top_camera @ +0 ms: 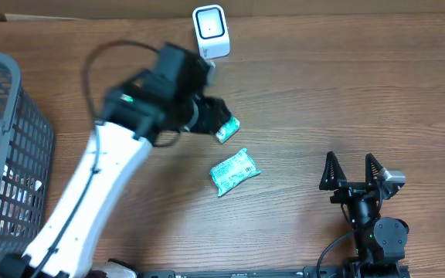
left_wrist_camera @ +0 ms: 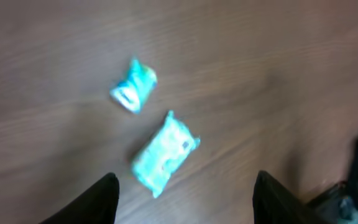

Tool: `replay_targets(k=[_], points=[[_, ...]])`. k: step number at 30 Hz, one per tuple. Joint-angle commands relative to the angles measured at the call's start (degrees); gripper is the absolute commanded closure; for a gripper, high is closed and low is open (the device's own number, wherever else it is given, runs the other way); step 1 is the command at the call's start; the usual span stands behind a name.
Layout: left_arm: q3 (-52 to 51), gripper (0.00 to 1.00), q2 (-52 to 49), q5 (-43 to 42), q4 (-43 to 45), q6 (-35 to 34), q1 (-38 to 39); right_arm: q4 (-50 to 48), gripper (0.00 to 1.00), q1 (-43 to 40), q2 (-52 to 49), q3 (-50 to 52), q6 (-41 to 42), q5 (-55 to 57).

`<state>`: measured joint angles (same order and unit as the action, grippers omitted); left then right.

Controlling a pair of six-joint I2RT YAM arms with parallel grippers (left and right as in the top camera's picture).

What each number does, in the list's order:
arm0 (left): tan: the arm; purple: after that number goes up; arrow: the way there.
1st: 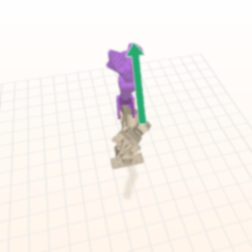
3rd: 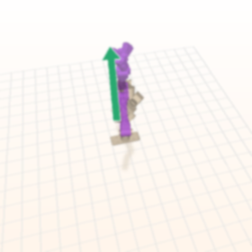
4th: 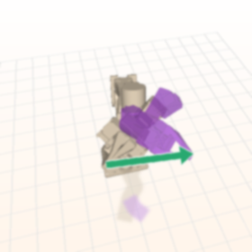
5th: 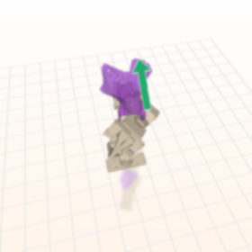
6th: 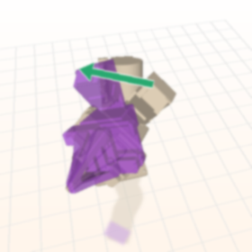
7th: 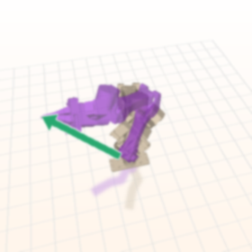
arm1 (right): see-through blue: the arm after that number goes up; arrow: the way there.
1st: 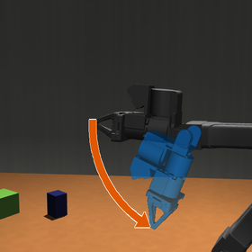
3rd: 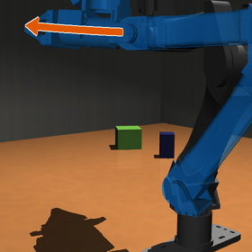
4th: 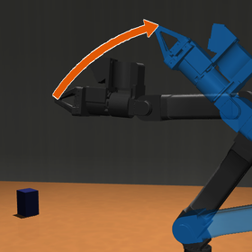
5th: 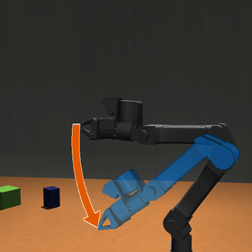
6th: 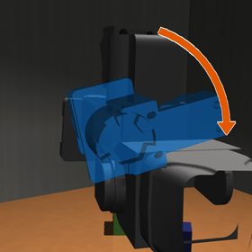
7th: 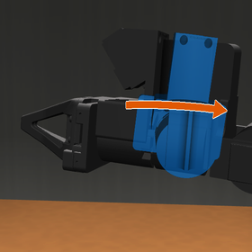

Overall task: Scan the item barcode
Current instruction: 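Move the left gripper back over the basket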

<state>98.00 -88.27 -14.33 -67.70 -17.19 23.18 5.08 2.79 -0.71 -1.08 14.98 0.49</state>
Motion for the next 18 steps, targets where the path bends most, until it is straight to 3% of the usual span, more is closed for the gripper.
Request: replay_targets(k=[1, 8, 18], points=[[12.6, 0.46, 1.0, 0.0, -5.6, 4.9, -6.3, -0.4, 0.0, 0.5, 0.5, 0.6, -0.3, 0.7], [31.5, 0.37, 1.0, 3.3, -18.6, 5.6, -27.0, -0.4, 0.0, 0.5, 0.5, 0.6, -0.3, 0.7], [33.4, 0.39, 1.0, -0.2, -24.6, 1.3, -51.7, -0.4, 0.0, 0.5, 0.5, 0.6, -0.3, 0.7]])
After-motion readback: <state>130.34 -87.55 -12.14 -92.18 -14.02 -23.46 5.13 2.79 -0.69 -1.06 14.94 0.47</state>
